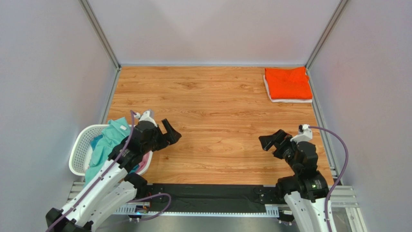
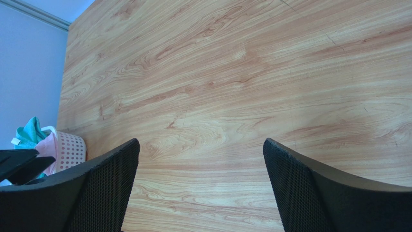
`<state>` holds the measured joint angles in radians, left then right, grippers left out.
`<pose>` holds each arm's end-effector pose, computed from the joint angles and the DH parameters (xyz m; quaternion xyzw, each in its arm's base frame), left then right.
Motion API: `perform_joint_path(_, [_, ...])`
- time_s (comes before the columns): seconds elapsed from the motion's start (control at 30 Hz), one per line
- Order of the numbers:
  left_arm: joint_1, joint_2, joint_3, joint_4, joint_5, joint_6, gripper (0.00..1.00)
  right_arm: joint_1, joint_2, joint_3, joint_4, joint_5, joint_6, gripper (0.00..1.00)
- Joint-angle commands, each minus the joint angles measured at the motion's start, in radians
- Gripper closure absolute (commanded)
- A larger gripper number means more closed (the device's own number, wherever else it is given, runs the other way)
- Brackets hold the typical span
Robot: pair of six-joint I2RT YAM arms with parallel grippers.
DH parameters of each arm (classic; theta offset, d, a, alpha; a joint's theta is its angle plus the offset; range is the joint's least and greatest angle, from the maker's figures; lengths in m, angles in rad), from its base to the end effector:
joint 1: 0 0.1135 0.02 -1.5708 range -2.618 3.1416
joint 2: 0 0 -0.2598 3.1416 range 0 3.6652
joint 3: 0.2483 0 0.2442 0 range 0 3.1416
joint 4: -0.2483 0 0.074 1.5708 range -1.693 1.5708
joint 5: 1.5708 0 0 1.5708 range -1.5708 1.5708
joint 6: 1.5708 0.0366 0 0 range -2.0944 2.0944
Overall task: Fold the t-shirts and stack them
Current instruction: Grab the tshirt from the pile
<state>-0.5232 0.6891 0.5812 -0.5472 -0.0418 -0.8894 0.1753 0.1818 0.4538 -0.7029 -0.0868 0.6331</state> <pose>0.1298 -0.0731 0.2455 -0.1724 0.8801 -0.2726 0.3484 0.0750 0.0165 0.2357 0.1681 0.8245 0.2456 0.4813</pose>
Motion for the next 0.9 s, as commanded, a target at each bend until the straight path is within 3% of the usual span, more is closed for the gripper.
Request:
perform_joint_path(0.0, [-0.003,-0.063,0.084,-0.138,-0.166,-0.005,0.0,0.0,-0.007,0.034,0.002,0.012,0.013,0.0])
perform_joint_path(0.2, [-0.003,-0.12,0.163,-0.325,-0.389,-0.037,0.0,-0.002,-0.019,0.023,0.008,0.013,0.017,0.0])
perform_joint_path(0.43, [0.002,-0.05,0.258,-0.453,-0.57,-0.059,0.0,0.0,-0.016,0.016,0.019,-0.002,0.011,0.0])
perform_joint_path(0.67, [0.207,0.092,0.341,-0.5,-0.567,-0.037,0.0,0.0,-0.01,0.013,0.031,-0.024,-0.001,0.0])
perform_joint_path(0.87, [0.287,0.145,0.352,-0.525,-0.593,-0.089,0.0,-0.002,0.007,0.009,0.045,-0.042,-0.013,0.0])
